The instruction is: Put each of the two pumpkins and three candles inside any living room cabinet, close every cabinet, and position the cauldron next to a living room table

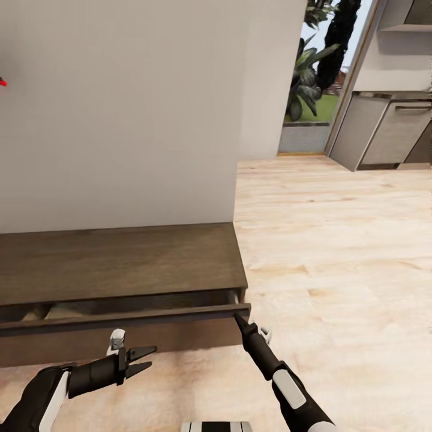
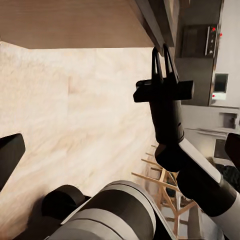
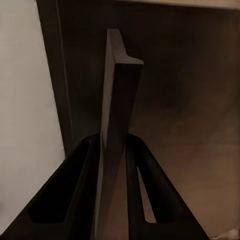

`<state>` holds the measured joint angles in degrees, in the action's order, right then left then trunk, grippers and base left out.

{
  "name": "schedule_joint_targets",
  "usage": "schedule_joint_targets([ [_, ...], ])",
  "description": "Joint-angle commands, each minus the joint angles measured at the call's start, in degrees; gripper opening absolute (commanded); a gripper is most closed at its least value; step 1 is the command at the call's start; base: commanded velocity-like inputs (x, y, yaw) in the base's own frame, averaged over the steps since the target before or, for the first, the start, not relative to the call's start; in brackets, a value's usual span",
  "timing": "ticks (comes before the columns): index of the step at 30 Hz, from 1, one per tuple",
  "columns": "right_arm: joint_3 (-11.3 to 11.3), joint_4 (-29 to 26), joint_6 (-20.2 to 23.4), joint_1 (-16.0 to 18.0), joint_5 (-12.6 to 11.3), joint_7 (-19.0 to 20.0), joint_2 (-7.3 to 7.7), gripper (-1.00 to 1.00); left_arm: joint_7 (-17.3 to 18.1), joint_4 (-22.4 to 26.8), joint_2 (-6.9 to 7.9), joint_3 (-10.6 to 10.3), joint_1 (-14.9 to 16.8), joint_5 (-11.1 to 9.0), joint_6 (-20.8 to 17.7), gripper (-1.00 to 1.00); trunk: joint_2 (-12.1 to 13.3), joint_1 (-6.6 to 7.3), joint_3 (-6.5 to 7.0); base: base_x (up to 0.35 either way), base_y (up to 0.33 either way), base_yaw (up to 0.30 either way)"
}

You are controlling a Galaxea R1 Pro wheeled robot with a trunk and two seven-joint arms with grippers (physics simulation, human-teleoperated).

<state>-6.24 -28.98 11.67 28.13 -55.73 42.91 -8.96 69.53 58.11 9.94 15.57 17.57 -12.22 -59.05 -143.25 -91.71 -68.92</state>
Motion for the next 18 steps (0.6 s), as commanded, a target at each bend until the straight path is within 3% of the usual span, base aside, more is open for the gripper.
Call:
schedule_joint_targets([
  [1, 0.5, 0.0, 0.3, 0.0, 0.1, 0.5, -0.03, -1.00, 0.0, 0.0, 0.00, 0.0, 0.0, 0.0, 0.0, 1.00, 0.0, 0.01, 0.00, -0.329, 0.000, 0.000],
  [11, 0.5, 0.0, 0.3, 0.0, 0.1, 0.6, 0.00, -1.00, 0.0, 0.0, -0.03, 0.0, 0.0, 0.0, 0.1, 1.00, 0.0, 0.01, 0.00, -0.300, 0.000, 0.000],
  [18, 0.5, 0.0, 0.3, 0.0, 0.1, 0.6, 0.00, -1.00, 0.0, 0.0, 0.00, 0.0, 0.0, 0.0, 0.1, 1.00, 0.0, 0.01, 0.00, -0.176, 0.000, 0.000],
])
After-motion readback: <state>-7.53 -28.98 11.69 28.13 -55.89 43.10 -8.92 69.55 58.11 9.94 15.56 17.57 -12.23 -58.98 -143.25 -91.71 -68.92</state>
